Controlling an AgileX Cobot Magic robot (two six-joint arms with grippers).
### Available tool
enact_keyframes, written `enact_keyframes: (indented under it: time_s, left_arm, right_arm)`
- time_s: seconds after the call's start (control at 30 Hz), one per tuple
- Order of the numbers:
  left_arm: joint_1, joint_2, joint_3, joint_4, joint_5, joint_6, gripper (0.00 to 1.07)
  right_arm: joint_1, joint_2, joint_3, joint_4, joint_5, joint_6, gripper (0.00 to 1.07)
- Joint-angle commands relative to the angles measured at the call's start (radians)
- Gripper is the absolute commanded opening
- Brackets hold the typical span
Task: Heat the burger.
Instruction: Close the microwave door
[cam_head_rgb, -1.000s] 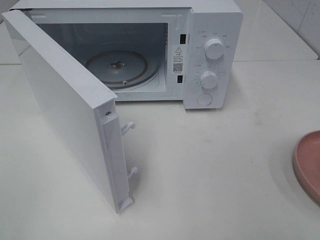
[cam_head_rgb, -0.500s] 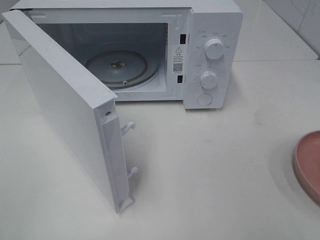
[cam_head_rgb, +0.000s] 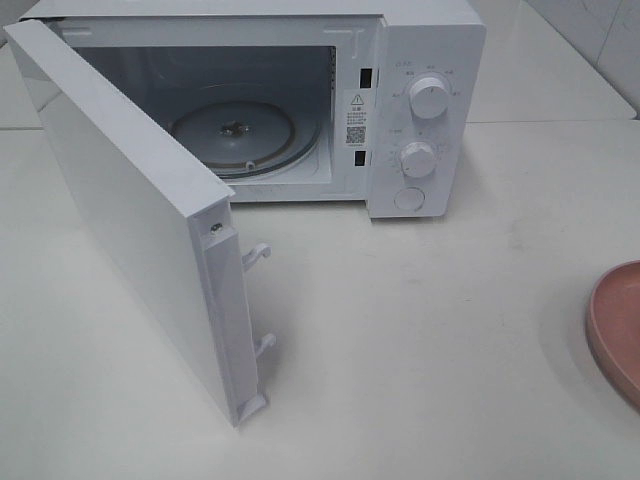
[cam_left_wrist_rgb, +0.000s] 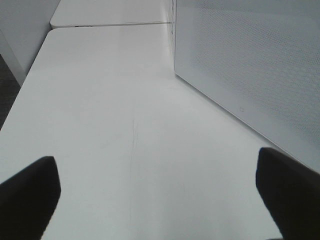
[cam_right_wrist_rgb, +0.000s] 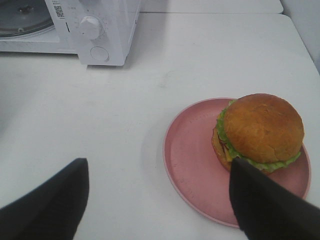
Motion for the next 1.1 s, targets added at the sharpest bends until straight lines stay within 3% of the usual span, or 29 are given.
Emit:
enact_keyframes:
  time_s: [0.03,0.23,0.27,0.3,0.4,0.47,0.5,0.53,0.6,0.63,0.67,0.73,1.1]
  left_arm:
    - [0.001,-0.006,0.004,-0.005,-0.005,0.003,1.00]
    - [0.001,-0.006,-0.027,-0.009,-0.067,-0.001,0.92]
    - [0.001,-0.005,-0.027,-0.009,-0.082,-0.001,0.88]
    - [0.001,0.004,-0.027,-0.009,-0.104,-0.001,0.78]
    - [0.001,0.014,-0.027,-0.010,-0.116,-0.001,0.72]
    - [0.001,0.060,-0.024,-0.024,-0.183,-0.001,0.46]
    - [0.001,0.060,-0.024,-0.024,-0.183,-0.001,0.46]
    - [0.001,0.090,-0.022,-0.030,-0.226,-0.001,0.33]
    - [0.001,0.109,-0.020,-0.034,-0.250,-0.001,0.26]
    - [0.001,0.144,-0.014,-0.040,-0.291,-0.001,0.15]
    - [0.001,0.144,-0.014,-0.040,-0.291,-0.001,0.15]
    - [0.001,0.210,-0.005,-0.042,-0.347,-0.001,0.00]
    - [0.001,0.358,0.148,-0.049,-0.712,0.002,0.00]
  right_arm:
    - [-0.007,-0.030,0.002,0.003,-0.013,-0.010,0.76]
    - [-0.007,-0.030,0.002,0.003,-0.013,-0.010,0.76]
    - [-0.007,-0.030,0.002,0.003,-0.013,-0.010,0.76]
    - [-0.007,-0.030,0.002,0.003,-0.013,-0.010,0.76]
    - [-0.007,-0.030,0.002,0.003,-0.013,-0.010,0.76]
    - [-0.007,-0.030,0.002,0.003,-0.013,-0.010,0.76]
    - [-0.007,-0.030,0.002,0.003,-0.013,-0.010,0.76]
    - [-0.007,-0.030,0.002,0.003,-0.013,-0.010,0.76]
    - [-0.007,-0.030,0.002,0.003,-0.013,-0.010,0.76]
    - [-0.007,-0.030,0.002,0.003,-0.013,-0.010,0.76]
    - [-0.007,-0.030,0.002,0.003,-0.013,-0.010,0.76]
    - [-0.007,-0.030,0.002,0.003,-0.013,-0.010,0.76]
    - [-0.007,-0.030,0.002,0.003,-0.013,-0.010,0.76]
